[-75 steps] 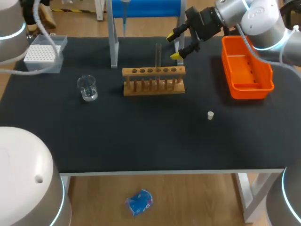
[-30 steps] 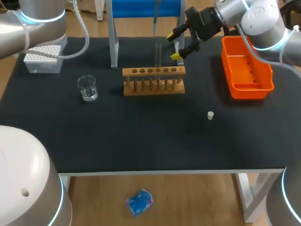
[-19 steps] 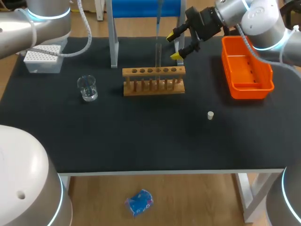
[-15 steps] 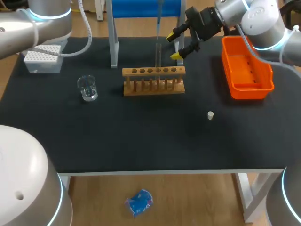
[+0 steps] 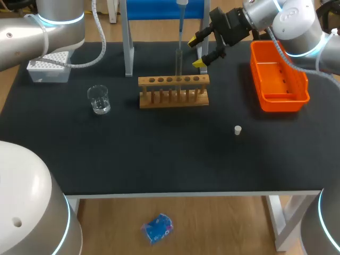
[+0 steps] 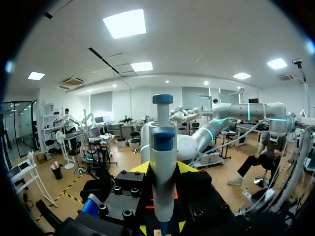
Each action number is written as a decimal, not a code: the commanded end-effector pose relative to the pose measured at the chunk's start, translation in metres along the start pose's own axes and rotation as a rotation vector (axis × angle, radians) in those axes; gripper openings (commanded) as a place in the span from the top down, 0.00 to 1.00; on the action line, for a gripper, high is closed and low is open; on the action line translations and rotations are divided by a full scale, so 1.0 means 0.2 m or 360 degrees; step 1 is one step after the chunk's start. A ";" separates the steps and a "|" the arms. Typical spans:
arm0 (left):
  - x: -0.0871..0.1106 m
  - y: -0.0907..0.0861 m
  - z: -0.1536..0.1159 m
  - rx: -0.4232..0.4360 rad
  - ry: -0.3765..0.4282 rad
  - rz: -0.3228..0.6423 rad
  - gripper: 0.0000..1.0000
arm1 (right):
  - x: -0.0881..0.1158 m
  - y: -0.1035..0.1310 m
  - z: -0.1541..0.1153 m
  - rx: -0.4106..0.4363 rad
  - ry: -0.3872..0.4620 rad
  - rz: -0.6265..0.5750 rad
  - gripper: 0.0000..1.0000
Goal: Invert the test tube, pick up the pipette, mount the tip to pipette, aspirate from beaker and dispense into the tube, eject the tip, return the pipette, and cap with the stopper.
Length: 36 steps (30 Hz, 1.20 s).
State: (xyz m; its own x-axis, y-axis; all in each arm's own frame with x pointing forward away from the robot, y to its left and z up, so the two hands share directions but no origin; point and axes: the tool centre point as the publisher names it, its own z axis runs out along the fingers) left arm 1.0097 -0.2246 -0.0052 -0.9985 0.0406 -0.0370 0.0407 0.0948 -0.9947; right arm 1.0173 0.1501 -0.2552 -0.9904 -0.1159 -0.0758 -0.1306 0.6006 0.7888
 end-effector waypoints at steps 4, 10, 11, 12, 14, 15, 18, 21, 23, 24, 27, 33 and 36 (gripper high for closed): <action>-0.05 0.03 0.00 0.0002 0.0007 0.0001 1.00 | 0.00 0.00 0.00 0.0005 0.0006 0.0000 0.00; -0.06 0.05 -0.02 -0.0002 -0.0016 -0.0013 1.00 | 0.00 0.00 0.00 0.0005 0.0006 0.0000 0.00; -0.06 0.06 -0.02 -0.0005 -0.0019 -0.0017 1.00 | 0.00 0.00 0.00 0.0005 0.0006 0.0000 0.00; -0.06 0.06 -0.02 -0.0011 -0.0021 -0.0028 1.00 | 0.00 0.00 0.00 0.0005 0.0006 0.0000 0.00; -0.06 0.07 -0.03 -0.0012 -0.0025 -0.0034 1.00 | 0.00 0.00 0.00 0.0005 0.0006 0.0000 0.00; -0.06 0.08 -0.03 -0.0013 -0.0027 -0.0041 1.00 | 0.00 0.00 0.00 0.0005 0.0006 0.0000 0.00; -0.06 0.09 -0.03 -0.0015 -0.0037 -0.0061 1.00 | 0.00 0.00 0.00 0.0005 0.0006 0.0000 0.00; -0.06 0.10 -0.03 -0.0020 -0.0039 -0.0075 1.00 | 0.00 0.00 0.00 0.0005 0.0006 0.0000 0.00; -0.06 0.10 -0.03 -0.0020 -0.0040 -0.0080 1.00 | 0.00 0.00 0.00 0.0005 0.0006 0.0000 0.00; -0.06 0.10 -0.03 -0.0020 -0.0039 -0.0083 1.00 | 0.00 0.00 0.00 0.0005 0.0006 0.0000 0.00; -0.05 0.10 -0.03 -0.0021 -0.0038 -0.0096 1.00 | 0.00 0.00 0.00 0.0005 0.0006 0.0000 0.00; -0.06 0.11 -0.02 -0.0018 -0.0019 -0.0133 1.00 | 0.00 0.00 0.00 0.0005 0.0006 0.0000 0.00; -0.06 0.12 -0.02 -0.0014 -0.0013 -0.0150 1.00 | 0.00 0.00 0.00 0.0005 0.0006 0.0000 0.00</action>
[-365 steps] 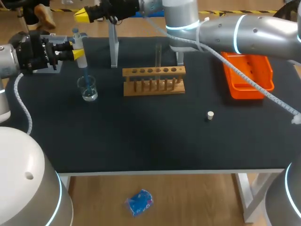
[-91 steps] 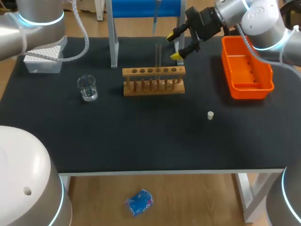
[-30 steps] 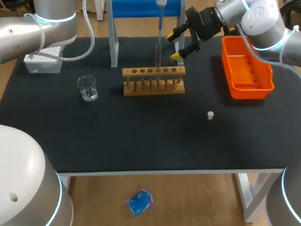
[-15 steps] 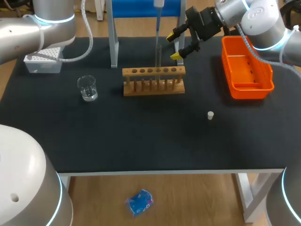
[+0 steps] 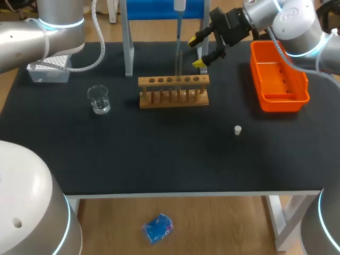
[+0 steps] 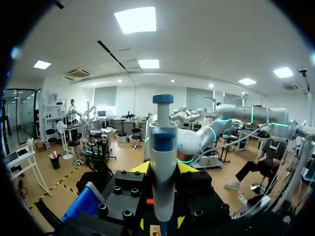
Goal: Invert the test tube, pick up the pipette, mount the tip to pipette, aspirate from beaker and dispense into the tube, eject the tip, return the pipette, and cap with the stopper.
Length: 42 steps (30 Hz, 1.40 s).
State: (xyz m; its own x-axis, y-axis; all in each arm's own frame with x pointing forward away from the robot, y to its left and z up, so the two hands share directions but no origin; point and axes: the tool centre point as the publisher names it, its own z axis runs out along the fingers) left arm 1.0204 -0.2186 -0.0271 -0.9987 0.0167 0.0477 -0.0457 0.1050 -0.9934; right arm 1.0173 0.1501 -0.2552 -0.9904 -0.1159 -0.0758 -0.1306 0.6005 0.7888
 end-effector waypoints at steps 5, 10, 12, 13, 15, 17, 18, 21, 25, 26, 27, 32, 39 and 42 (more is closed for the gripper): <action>-0.01 0.01 0.01 0.0006 0.0023 -0.0048 1.00 | 0.00 0.00 0.00 0.0005 0.0006 0.0000 0.00; -0.02 0.01 0.03 0.0011 0.0030 -0.0055 1.00 | 0.00 0.00 0.00 0.0005 0.0006 0.0000 0.00; -0.02 0.01 0.03 0.0012 0.0032 -0.0056 1.00 | 0.00 0.00 0.00 0.0005 0.0006 0.0000 0.00; -0.02 0.01 0.03 0.0012 0.0032 -0.0055 1.00 | 0.00 0.00 0.00 0.0005 0.0006 0.0000 0.00; -0.02 0.01 0.03 0.0014 0.0030 -0.0052 1.00 | 0.00 0.00 0.00 0.0005 0.0006 0.0000 0.00; -0.03 0.01 0.03 0.0015 0.0030 -0.0047 1.00 | 0.00 0.00 0.00 0.0005 0.0006 0.0000 0.00; -0.03 0.01 0.03 0.0015 0.0031 -0.0045 1.00 | 0.00 0.00 0.00 0.0005 0.0006 0.0000 0.00; -0.03 0.00 0.04 0.0018 0.0030 -0.0034 1.00 | 0.00 0.00 0.00 0.0005 0.0006 0.0000 0.00; -0.04 0.00 0.04 0.0024 0.0030 -0.0025 1.00 | 0.00 0.00 0.00 0.0005 0.0006 0.0000 0.00; -0.04 0.00 0.04 0.0025 0.0031 -0.0023 1.00 | 0.00 0.00 0.00 0.0005 0.0006 0.0000 0.00; -0.05 0.00 0.05 0.0026 0.0031 -0.0021 1.00 | 0.00 0.00 0.00 0.0005 0.0006 0.0000 0.00; -0.06 0.00 0.05 0.0027 0.0018 -0.0008 1.00 | 0.00 0.00 0.00 0.0005 0.0006 0.0000 0.00; -0.08 -0.01 0.04 0.0006 0.0004 0.0011 1.00 | 0.00 0.00 0.00 0.0005 0.0006 0.0000 0.00; -0.09 -0.01 0.03 -0.0004 -0.0002 0.0016 1.00 | 0.00 0.00 0.00 0.0005 0.0006 0.0000 0.00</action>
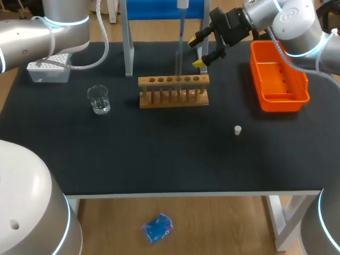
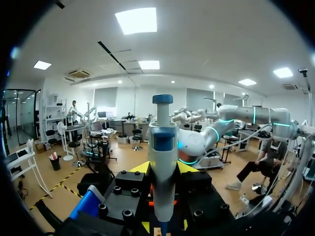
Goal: Invert the test tube, pick up the pipette, mount the tip to pipette, aspirate from beaker and dispense into the tube, eject the tip, return the pipette, and cap with the stopper.
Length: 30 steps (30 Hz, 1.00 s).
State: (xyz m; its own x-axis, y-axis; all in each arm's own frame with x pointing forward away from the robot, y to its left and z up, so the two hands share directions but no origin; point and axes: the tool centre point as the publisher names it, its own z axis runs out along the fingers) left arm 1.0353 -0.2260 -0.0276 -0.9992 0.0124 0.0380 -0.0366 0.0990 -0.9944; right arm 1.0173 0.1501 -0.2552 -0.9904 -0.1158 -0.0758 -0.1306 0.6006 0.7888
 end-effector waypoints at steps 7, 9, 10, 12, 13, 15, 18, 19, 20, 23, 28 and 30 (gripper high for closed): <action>-0.02 -0.01 -0.04 -0.0033 -0.0022 0.0008 1.00 | 0.00 0.00 0.00 0.0005 0.0007 0.0000 0.00; -0.02 -0.01 -0.04 -0.0034 -0.0027 0.0008 1.00 | 0.00 0.00 0.00 0.0005 0.0007 0.0000 0.00; -0.02 -0.01 -0.04 -0.0034 -0.0028 0.0008 1.00 | 0.00 0.00 0.00 0.0005 0.0007 0.0000 0.00; -0.02 0.00 -0.05 -0.0031 -0.0034 0.0009 1.00 | 0.00 0.00 0.00 0.0005 0.0007 0.0000 0.00; -0.02 0.00 -0.05 -0.0025 -0.0038 0.0014 1.00 | 0.00 0.00 0.00 0.0005 0.0007 0.0000 0.00; -0.02 0.00 -0.04 -0.0020 -0.0038 0.0017 1.00 | 0.00 0.00 0.00 0.0005 0.0007 0.0000 0.00; -0.02 0.01 -0.04 -0.0019 -0.0036 0.0021 1.00 | 0.00 0.00 0.00 0.0005 0.0007 0.0000 0.00; -0.02 0.01 -0.03 -0.0019 -0.0037 0.0022 1.00 | 0.00 0.00 0.00 0.0005 0.0007 0.0000 0.00; -0.02 0.02 -0.03 -0.0019 -0.0037 0.0021 1.00 | 0.00 0.00 0.00 0.0005 0.0007 0.0000 0.00; -0.02 0.02 -0.03 -0.0016 -0.0037 0.0019 1.00 | 0.00 0.00 0.00 0.0005 0.0007 0.0000 0.00; -0.01 0.03 -0.03 -0.0004 -0.0032 0.0019 1.00 | 0.00 0.00 0.00 0.0005 0.0007 0.0000 0.00; -0.01 0.04 -0.02 0.0001 -0.0031 0.0022 1.00 | 0.00 0.00 0.00 0.0005 0.0007 0.0000 0.00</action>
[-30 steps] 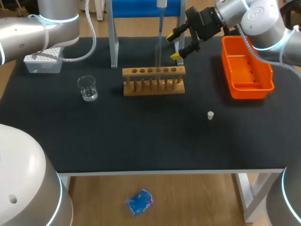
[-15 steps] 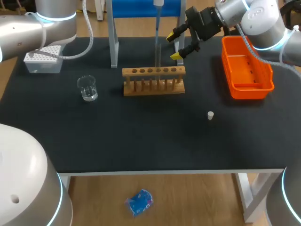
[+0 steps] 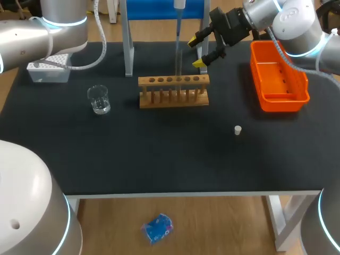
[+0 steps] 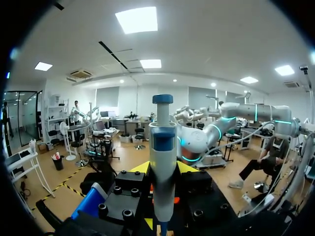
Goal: Invert the test tube, pick up the pipette, mount the tip to pipette, aspirate from beaker and dispense into the tube, eject the tip, return the pipette, and cap with the stopper.
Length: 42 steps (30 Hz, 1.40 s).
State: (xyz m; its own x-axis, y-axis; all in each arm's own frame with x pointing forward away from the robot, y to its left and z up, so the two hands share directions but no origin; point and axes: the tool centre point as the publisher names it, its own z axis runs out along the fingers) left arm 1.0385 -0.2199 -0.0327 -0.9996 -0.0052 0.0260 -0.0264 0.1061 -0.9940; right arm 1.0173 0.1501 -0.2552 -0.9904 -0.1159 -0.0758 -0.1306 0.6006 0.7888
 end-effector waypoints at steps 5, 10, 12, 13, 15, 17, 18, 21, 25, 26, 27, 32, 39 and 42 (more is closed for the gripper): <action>0.01 0.02 0.01 0.0022 0.0004 0.0009 1.00 | 0.00 0.00 0.00 0.0005 0.0006 0.0000 0.00; 0.01 0.04 0.01 0.0026 0.0008 0.0010 1.00 | 0.00 0.00 0.00 0.0005 0.0006 0.0000 0.00; 0.01 0.04 0.01 0.0028 0.0009 0.0014 1.00 | 0.00 0.00 0.00 0.0005 0.0006 0.0000 0.00; 0.01 0.05 0.01 0.0028 0.0010 0.0015 1.00 | 0.00 0.00 0.00 0.0005 0.0006 0.0000 0.00; 0.02 0.05 0.01 0.0027 0.0010 0.0018 1.00 | 0.00 0.00 0.00 0.0005 0.0006 0.0000 0.00; 0.02 0.06 0.01 0.0029 0.0005 0.0022 1.00 | 0.00 0.00 0.00 0.0005 0.0006 0.0000 0.00; 0.02 0.06 0.01 0.0032 0.0003 0.0024 1.00 | 0.00 0.00 0.00 0.0005 0.0006 0.0000 0.00; 0.03 0.06 0.01 0.0038 -0.0001 0.0028 1.00 | 0.00 0.00 0.00 0.0005 0.0006 0.0000 0.00; 0.03 0.07 0.01 0.0040 -0.0002 0.0034 1.00 | 0.00 0.00 0.00 0.0005 0.0006 0.0000 0.00; 0.03 0.08 0.01 0.0041 -0.0002 0.0038 1.00 | 0.00 0.00 0.00 0.0005 0.0006 0.0000 0.00; 0.03 0.08 0.01 0.0043 -0.0002 0.0040 1.00 | 0.00 0.00 0.00 0.0005 0.0006 0.0000 0.00; 0.04 0.10 0.01 0.0044 -0.0007 0.0042 1.00 | 0.00 0.00 0.00 0.0005 0.0006 0.0000 0.00; 0.06 0.13 0.01 0.0049 -0.0014 0.0035 1.00 | 0.00 0.00 0.00 0.0005 0.0006 0.0000 0.00; 0.07 0.15 0.01 0.0056 -0.0017 0.0027 1.00 | 0.00 0.00 0.00 0.0005 0.0006 0.0000 0.00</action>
State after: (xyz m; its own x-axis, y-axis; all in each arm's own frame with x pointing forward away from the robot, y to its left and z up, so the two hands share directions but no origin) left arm 1.0284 -0.2200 -0.0600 -0.9999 -0.0044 0.0100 -0.0103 0.0778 -0.9969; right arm 1.0173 0.1501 -0.2552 -0.9904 -0.1159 -0.0758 -0.1306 0.6006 0.7888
